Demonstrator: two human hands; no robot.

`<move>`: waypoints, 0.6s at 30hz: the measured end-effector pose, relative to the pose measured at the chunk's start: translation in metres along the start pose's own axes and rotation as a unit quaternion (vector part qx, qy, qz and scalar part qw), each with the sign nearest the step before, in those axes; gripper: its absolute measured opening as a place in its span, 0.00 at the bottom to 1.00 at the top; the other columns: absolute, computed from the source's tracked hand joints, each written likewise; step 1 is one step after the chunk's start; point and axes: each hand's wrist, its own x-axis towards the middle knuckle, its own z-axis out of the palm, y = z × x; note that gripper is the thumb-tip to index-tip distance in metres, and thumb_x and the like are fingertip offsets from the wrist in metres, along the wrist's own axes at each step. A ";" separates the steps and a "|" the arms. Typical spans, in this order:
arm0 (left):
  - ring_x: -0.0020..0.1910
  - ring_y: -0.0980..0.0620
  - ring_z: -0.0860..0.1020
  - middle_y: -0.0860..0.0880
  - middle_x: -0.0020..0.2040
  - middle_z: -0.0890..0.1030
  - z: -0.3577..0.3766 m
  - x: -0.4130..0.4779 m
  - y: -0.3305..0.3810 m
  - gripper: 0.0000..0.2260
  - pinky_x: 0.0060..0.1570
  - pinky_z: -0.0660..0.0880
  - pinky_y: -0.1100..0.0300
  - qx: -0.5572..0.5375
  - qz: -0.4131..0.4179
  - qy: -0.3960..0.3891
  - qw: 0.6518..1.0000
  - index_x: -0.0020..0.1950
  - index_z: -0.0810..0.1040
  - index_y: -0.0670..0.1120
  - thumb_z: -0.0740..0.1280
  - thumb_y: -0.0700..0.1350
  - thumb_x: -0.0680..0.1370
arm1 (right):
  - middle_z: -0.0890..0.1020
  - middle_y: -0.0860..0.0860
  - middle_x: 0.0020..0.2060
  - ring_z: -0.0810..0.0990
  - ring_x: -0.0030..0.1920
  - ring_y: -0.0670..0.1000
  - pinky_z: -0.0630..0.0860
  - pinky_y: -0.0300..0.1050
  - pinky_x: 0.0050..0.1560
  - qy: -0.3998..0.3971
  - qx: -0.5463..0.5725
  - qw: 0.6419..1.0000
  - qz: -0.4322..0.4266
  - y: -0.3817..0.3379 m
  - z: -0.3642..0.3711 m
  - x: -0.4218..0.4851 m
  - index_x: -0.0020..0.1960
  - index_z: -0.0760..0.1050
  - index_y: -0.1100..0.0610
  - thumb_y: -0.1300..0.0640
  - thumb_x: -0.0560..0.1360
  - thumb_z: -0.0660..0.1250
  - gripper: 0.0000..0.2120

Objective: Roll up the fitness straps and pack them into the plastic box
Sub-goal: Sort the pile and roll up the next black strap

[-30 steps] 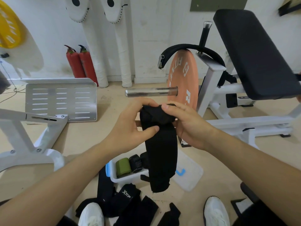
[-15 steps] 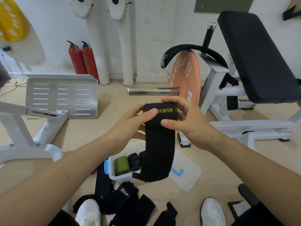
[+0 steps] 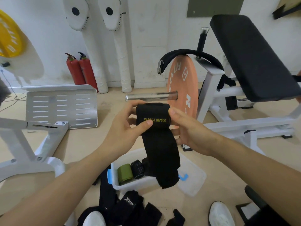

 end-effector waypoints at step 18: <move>0.57 0.51 0.80 0.58 0.59 0.78 0.003 -0.003 0.002 0.26 0.46 0.82 0.56 0.060 0.026 -0.040 0.997 0.66 0.73 0.58 0.77 0.38 0.74 | 0.82 0.55 0.60 0.84 0.56 0.52 0.85 0.53 0.50 0.050 -0.103 0.988 -0.099 -0.002 -0.010 -0.005 0.66 0.76 0.50 0.61 0.77 0.71 0.19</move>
